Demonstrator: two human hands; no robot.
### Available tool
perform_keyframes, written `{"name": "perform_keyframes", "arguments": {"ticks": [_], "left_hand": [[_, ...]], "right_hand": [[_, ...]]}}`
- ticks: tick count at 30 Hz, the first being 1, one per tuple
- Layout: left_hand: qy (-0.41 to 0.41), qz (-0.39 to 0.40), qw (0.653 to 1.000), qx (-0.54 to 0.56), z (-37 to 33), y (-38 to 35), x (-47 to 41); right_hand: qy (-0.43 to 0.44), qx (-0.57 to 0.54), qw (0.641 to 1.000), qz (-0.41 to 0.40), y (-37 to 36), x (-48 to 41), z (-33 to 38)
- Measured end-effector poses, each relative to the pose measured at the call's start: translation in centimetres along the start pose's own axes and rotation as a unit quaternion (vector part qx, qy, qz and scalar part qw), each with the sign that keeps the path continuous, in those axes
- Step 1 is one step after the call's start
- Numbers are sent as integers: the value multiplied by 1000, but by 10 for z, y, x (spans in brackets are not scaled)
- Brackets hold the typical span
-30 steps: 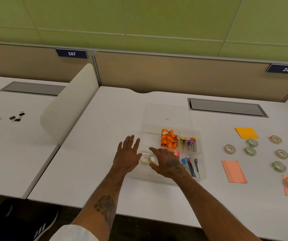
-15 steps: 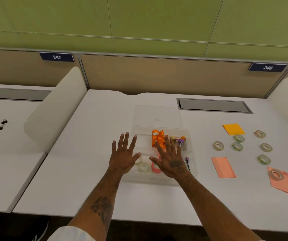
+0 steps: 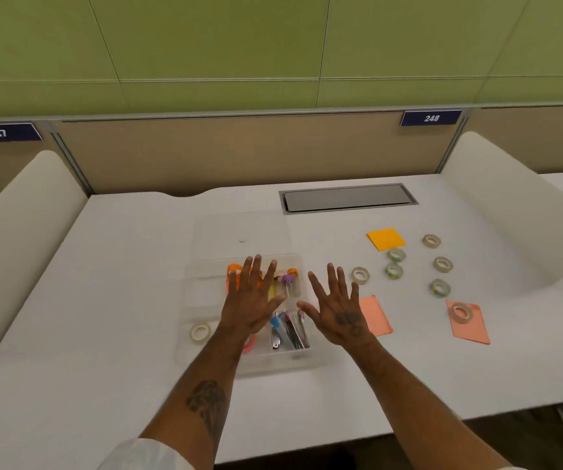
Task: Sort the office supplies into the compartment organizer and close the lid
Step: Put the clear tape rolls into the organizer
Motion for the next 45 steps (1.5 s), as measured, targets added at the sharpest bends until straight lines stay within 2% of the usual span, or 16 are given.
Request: {"name": "perform_keyframes", "arguments": {"ticks": [19, 30, 37, 45], "left_hand": [[-76, 46, 995, 40, -187, -40, -133], [-87, 116, 988, 55, -227, -76, -163], [-65, 139, 986, 57, -223, -85, -170], [-78, 127, 989, 25, -221, -90, -172]], "right_hand": [[-114, 9, 993, 5, -4, -3, -237], [-163, 9, 985, 49, -36, 26, -313], [-161, 11, 987, -28, -33, 25, -321], [-175, -34, 973, -148, -9, 9, -326]]}}
Point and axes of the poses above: each hand's wrist, its own x-axis away from the middle knuckle, its own y-axis out of the back of the hand, z = x × y, the point moved 6 cm from there along -x, towards the middle knuckle, and after that the axes turned 7 degrees about -y, right-handed, at the moved point
